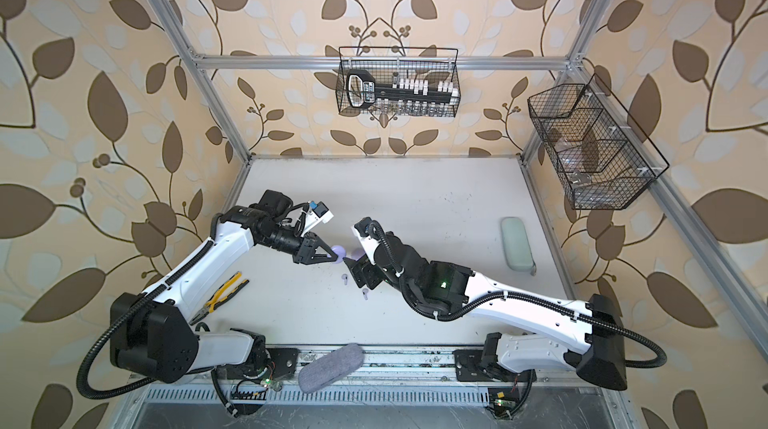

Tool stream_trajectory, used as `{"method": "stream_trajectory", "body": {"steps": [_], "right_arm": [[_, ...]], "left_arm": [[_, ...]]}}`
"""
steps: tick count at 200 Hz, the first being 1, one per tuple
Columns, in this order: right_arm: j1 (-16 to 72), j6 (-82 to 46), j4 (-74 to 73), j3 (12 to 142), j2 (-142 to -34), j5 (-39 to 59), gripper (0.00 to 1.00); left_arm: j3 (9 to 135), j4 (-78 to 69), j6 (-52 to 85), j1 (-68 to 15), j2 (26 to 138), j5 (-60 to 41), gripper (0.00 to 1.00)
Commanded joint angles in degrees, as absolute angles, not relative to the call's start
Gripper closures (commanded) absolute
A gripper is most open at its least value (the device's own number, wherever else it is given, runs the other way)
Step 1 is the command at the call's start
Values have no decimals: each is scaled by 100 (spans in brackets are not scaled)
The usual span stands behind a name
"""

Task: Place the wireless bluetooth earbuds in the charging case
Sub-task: 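Open the right gripper and draw it back while the left gripper holds the case, then push the lavender case lid open with the right gripper fingertips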

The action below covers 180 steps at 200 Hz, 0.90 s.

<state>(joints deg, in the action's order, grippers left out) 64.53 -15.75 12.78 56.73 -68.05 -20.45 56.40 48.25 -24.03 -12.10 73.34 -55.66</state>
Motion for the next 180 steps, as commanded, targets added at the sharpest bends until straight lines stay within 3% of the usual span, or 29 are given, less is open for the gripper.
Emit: {"method": "stream_trajectory", "body": {"steps": [1,33,180], "right_arm": [[6321,-2212,1616,5473,-6715,-2007,15],[6179,-2665,1579,5291,-6686,-1727,16],[5844,-3952,1284,4904,-7086,-915,18]], "left_arm": [[5001,3026,-1923,-1257,6565,-5227,96],[4382,2186,-1905,-1257,5886,-5026,96],[3246,1052,-2781,-1637,5725,-4808,97]]}}
